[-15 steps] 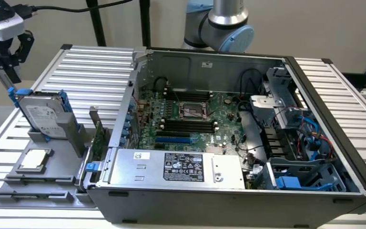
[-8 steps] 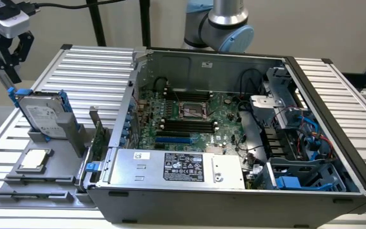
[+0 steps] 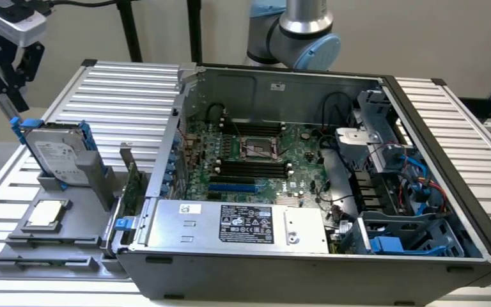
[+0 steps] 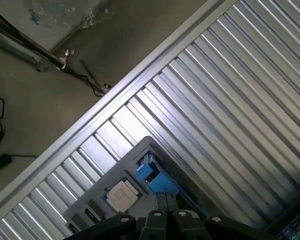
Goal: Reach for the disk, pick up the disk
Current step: 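Pick up the disk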
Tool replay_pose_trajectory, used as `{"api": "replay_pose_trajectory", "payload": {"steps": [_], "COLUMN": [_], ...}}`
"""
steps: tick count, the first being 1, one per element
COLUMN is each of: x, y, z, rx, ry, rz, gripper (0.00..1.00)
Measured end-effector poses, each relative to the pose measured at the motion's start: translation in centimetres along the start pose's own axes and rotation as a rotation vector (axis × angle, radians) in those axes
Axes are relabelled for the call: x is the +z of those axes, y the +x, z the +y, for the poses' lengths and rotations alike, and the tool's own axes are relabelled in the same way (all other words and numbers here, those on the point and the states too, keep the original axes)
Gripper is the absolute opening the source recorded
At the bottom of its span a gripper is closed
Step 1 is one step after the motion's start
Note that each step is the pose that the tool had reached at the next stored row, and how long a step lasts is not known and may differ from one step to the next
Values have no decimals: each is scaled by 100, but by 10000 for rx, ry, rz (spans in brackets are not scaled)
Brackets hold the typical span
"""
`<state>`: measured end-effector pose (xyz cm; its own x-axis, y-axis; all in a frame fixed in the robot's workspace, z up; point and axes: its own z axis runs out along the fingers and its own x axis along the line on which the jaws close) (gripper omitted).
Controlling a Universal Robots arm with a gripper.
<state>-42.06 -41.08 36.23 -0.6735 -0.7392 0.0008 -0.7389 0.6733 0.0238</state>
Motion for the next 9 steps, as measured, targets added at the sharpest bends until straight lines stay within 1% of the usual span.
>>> {"api": "replay_pose_trajectory", "payload": {"steps": [9], "x": [0], "y": [0], "z": [0], "rx": [-1645], "ry": [1], "rz": [39], "gripper": [11]}}
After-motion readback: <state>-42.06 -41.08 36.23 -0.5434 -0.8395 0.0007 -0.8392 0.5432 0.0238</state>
